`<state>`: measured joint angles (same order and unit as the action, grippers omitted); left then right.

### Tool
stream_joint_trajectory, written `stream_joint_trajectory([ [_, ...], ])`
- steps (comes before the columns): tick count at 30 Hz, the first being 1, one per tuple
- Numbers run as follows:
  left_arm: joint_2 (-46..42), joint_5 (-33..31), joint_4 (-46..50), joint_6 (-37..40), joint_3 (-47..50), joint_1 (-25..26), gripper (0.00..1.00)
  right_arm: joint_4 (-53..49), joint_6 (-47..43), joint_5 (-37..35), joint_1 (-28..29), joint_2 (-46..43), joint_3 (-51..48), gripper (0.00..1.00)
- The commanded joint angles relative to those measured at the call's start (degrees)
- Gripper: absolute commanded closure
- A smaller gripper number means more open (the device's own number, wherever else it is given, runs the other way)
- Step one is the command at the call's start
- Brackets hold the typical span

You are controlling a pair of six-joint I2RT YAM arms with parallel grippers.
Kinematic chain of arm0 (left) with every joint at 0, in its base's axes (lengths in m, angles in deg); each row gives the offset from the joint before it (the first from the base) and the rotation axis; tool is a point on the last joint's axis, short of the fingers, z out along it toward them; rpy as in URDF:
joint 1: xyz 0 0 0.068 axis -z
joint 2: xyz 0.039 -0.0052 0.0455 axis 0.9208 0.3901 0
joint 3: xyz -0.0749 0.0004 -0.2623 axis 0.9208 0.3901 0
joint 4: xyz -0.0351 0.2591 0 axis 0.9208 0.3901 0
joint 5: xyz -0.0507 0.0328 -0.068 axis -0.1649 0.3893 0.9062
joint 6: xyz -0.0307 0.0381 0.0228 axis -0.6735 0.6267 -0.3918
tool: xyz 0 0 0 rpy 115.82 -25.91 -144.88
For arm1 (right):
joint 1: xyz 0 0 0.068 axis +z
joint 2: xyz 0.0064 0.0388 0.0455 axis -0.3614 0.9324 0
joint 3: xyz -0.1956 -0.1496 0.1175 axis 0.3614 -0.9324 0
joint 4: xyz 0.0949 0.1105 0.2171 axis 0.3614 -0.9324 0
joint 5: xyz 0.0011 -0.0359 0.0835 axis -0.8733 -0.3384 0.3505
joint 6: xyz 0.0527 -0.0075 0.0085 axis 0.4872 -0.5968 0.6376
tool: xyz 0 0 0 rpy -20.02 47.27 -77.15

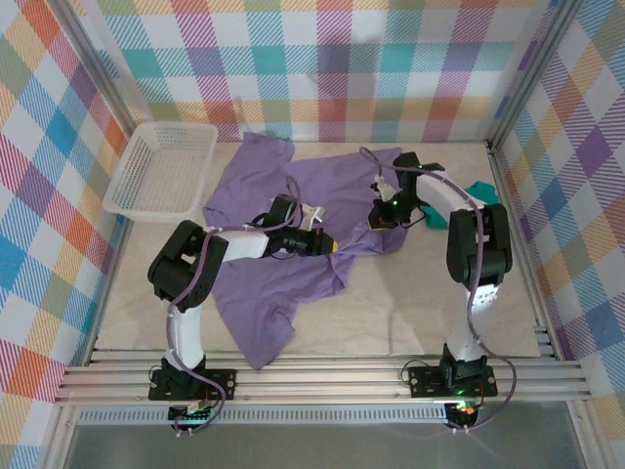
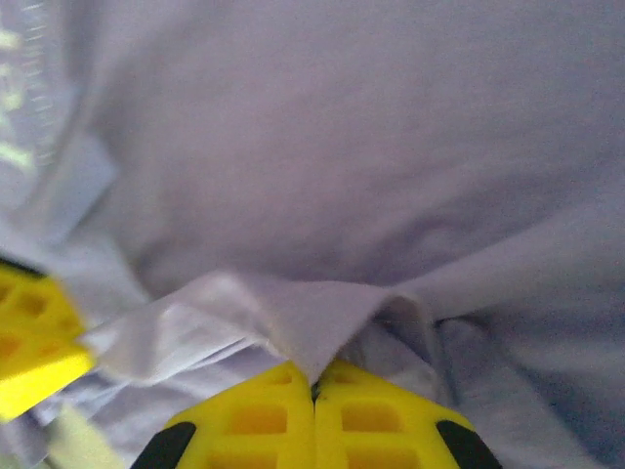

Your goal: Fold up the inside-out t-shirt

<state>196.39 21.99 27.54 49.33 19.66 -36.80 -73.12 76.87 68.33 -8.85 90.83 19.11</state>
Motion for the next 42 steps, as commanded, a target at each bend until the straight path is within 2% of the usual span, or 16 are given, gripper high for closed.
stream_joint_trajectory([
  [1, 0.5, 1.3, 1.3, 1.3, -1.8, 0.1, 1.00, 0.2, 3.6, -10.0, -0.5, -0.4, 3.9, 0.97],
  [3, 0.9, 1.3, 1.4, 1.3, -2.2, 0.1, 1.00, -0.1, 3.4, -12.5, -0.6, -1.1, 3.1, 0.92],
  [5, 1.2, 1.5, 1.5, 1.4, -2.5, 0.1, 1.00, 2.0, 2.7, -11.9, -0.6, -3.2, 0.2, 0.83],
  [10, 1.7, 1.6, 1.6, 1.4, -2.9, 0.2, 1.00, 10.1, -1.6, -6.2, -0.6, -9.8, -9.0, 0.67],
  [13, 1.8, 1.6, 1.7, 1.4, -3.1, 0.3, 1.00, 12.6, -1.6, -4.2, -0.6, -10.3, -11.0, 0.61],
  [17, 1.6, 1.6, 1.9, 1.4, -3.1, 0.5, 1.00, 12.9, -1.6, 2.0, -0.6, -7.1, -9.4, 0.56],
  [33, 1.5, 1.5, 2.9, 2.2, -3.3, 1.2, 1.00, 8.4, -6.4, 2.3, -0.9, 2.0, -2.2, 0.46],
  [38, 1.5, 1.2, 3.3, 2.5, -3.5, 1.3, 1.00, 7.4, -7.1, 6.0, -1.2, 1.5, -3.2, 0.56],
  [42, 1.7, 1.3, 3.5, 2.7, -3.6, 1.4, 1.00, 6.6, -8.3, 7.1, -1.5, 1.2, -4.1, 0.59],
])
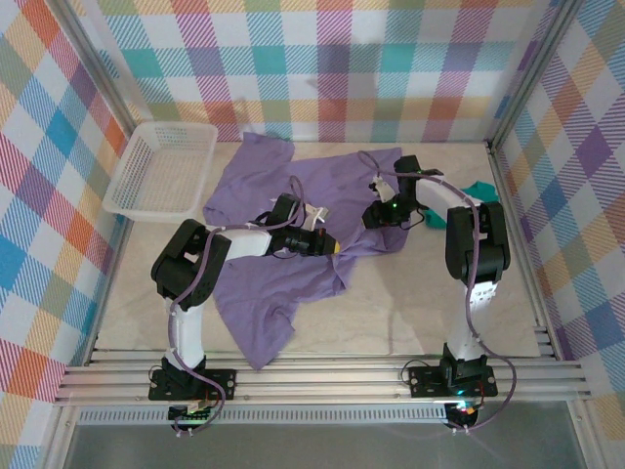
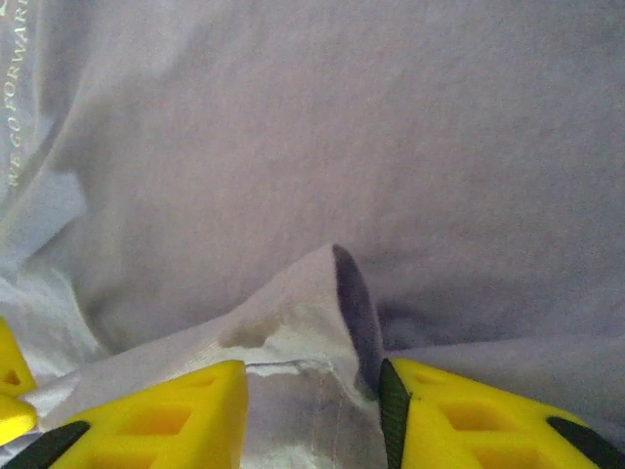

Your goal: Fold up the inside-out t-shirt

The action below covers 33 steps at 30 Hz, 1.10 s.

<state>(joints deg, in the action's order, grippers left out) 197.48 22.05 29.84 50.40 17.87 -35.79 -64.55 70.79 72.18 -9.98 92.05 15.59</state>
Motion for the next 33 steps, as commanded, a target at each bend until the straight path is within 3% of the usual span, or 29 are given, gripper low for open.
stream_joint_trajectory([
  [1, 0.6, 1.2, 1.3, 1.6, -1.9, 0.5, 1.00, -2.0, -2.6, 3.6, -0.6, 0.0, -0.6, 0.61],
  [6, 0.5, 1.2, 1.5, 1.8, -2.0, 0.6, 1.00, -2.2, -4.1, 4.1, -0.9, -0.4, -0.8, 0.68],
  [11, 0.6, 1.3, 1.5, 1.8, -2.0, 0.7, 1.00, -2.1, -5.6, 1.0, -0.9, 0.3, -0.4, 0.66],
  [27, 1.0, 1.6, 1.8, 1.8, -2.5, 0.9, 1.00, -2.6, -7.8, 1.2, -0.9, 2.9, 1.1, 0.64],
  [33, 1.1, 1.7, 1.9, 2.0, -2.6, 0.9, 1.00, -2.3, -7.8, 2.5, -0.9, 2.6, 1.1, 0.76],
])
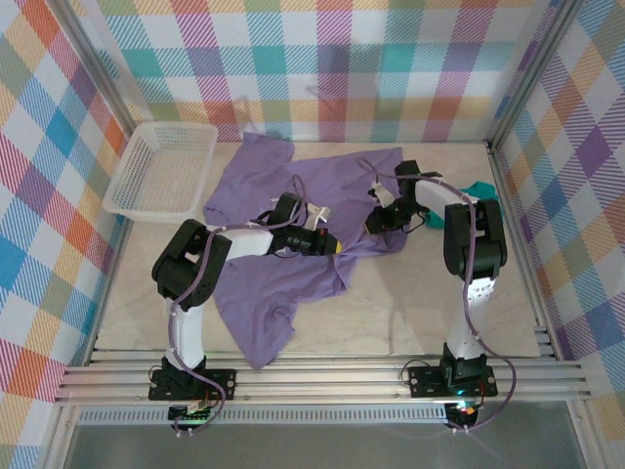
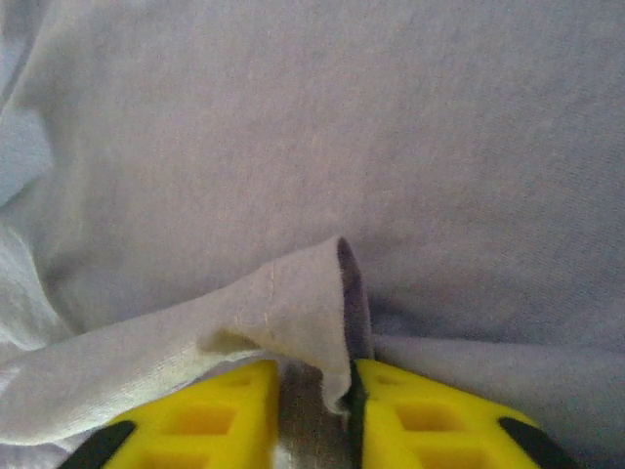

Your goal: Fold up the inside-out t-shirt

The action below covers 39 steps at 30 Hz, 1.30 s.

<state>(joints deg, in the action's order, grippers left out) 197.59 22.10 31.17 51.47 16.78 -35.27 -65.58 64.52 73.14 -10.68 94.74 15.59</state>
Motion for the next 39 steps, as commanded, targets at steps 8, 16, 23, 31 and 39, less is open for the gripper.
stream_joint_trajectory([
  [8, 1.4, 1.4, 1.1, 1.1, -1.8, 0.6, 1.00, -1.7, -1.4, 0.6, -0.4, -3.7, 0.0, 0.95],
  [16, 3.1, 0.4, 3.5, 2.5, -4.4, 2.5, 1.00, -6.8, 1.3, -1.4, -1.1, -9.7, -0.8, 1.00],
  [23, 5.4, 0.1, 4.5, 2.4, -8.4, 4.7, 1.00, -13.1, 5.6, -5.0, -1.6, -13.9, -2.1, 1.00],
  [31, 7.1, -1.3, 4.0, 1.8, -10.2, 5.3, 1.00, -17.3, 7.7, -6.9, -2.5, -19.6, -2.1, 1.00],
  [39, 6.9, -3.4, 6.1, 3.2, -13.1, 7.2, 0.93, -16.4, 9.8, -4.1, -5.3, -22.6, -1.7, 1.00],
])
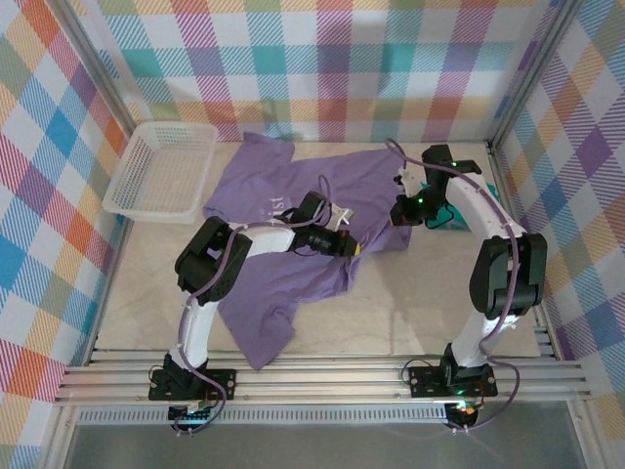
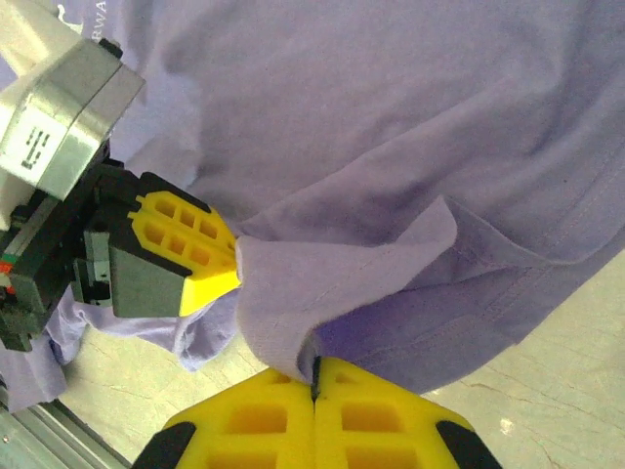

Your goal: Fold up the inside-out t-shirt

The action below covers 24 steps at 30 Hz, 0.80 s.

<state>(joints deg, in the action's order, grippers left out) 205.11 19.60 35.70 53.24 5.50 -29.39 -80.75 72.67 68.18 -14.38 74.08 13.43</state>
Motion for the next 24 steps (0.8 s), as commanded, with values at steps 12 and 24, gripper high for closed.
stream_joint_trajectory([
  [12, -31.0, -31.5, 19.7, -8.4, 25.2, -5.6, 0.64, 8.8, 8.9, -7.6, -1.9, -1.8, -2.3, 1.00],
  [24, -20.2, -33.0, 19.6, -7.6, 18.6, -11.9, 0.56, 14.5, 10.3, -12.2, -2.9, -0.2, -2.0, 1.00],
])
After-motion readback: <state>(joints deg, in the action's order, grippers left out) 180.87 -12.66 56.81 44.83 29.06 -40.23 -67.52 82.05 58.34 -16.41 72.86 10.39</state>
